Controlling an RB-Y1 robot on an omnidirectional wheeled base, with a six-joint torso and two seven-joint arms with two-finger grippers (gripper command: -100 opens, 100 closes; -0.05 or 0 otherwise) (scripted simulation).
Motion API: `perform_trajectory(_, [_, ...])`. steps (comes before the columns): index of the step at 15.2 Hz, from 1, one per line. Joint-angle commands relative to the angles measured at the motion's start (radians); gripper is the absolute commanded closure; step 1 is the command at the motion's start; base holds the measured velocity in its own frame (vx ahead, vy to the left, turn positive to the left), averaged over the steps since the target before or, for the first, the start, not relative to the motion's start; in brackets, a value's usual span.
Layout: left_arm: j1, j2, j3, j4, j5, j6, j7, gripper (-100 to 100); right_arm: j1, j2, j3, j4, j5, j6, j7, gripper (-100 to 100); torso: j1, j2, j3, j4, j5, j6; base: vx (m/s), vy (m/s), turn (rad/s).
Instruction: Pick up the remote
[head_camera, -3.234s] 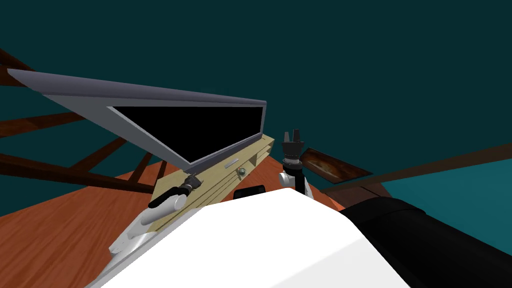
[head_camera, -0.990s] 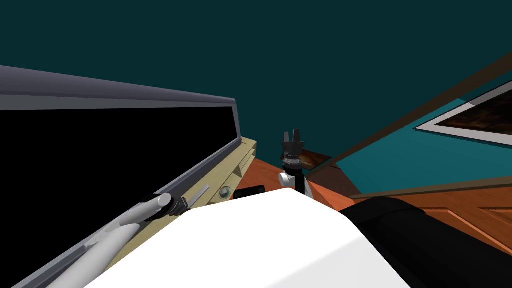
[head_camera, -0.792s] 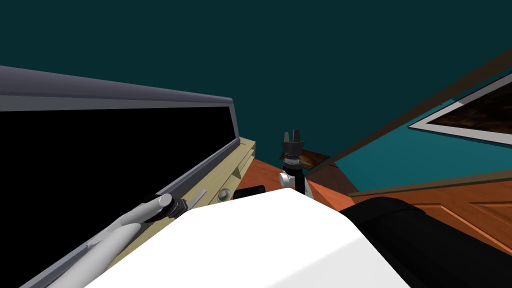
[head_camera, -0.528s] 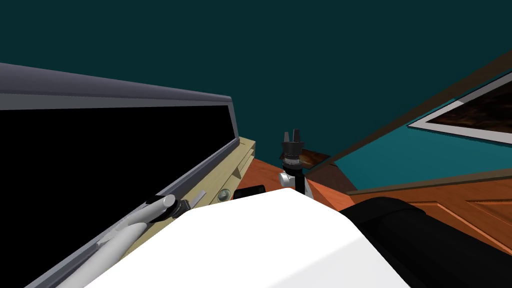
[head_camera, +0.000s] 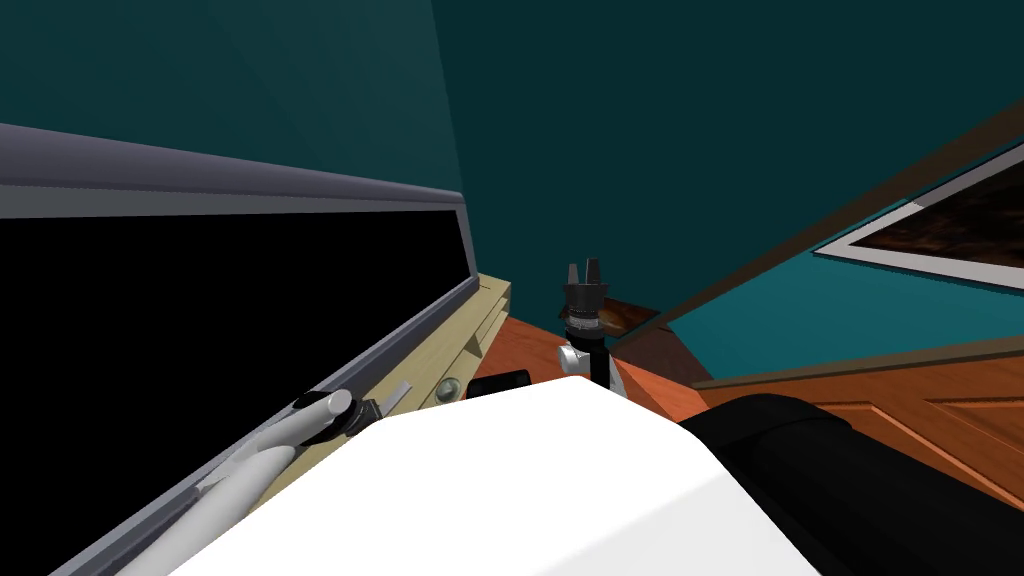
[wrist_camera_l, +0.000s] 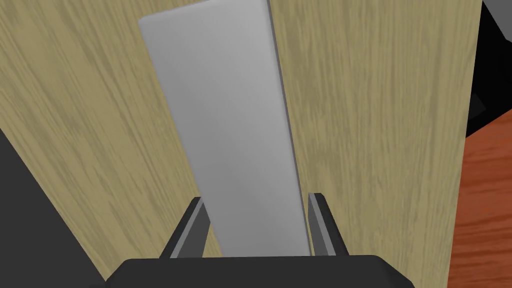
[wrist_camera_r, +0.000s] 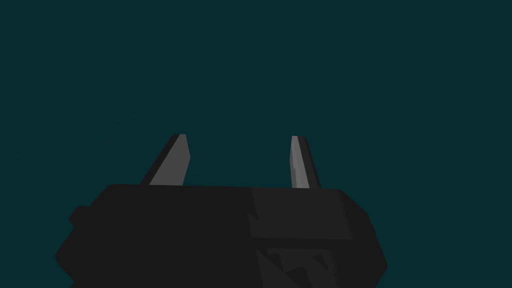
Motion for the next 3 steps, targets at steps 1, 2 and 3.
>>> perform_trajectory(1, [0.002,0.030,0.001,-0.020,0.017,0.032,0.007,100,0.000,0.000,0.000,0.000,0.000,0.000,0.000,0,0.000,0.000,0.000,0.000,0.000,0.000,0.009,-0.016,0.048])
perform_trajectory(2, [0.005,0.042,0.002,-0.032,0.025,0.046,0.012,100,0.000,0.000,0.000,0.000,0.000,0.000,0.000,0,-0.001,0.000,0.000,0.000,0.000,0.000,0.007,-0.022,0.044])
perform_trajectory(3, [0.002,0.028,0.002,-0.019,0.016,0.027,0.005,100,0.000,0.000,0.000,0.000,0.000,0.000,0.000,0,-0.001,0.000,0.000,0.000,-0.001,0.000,0.004,-0.012,0.016])
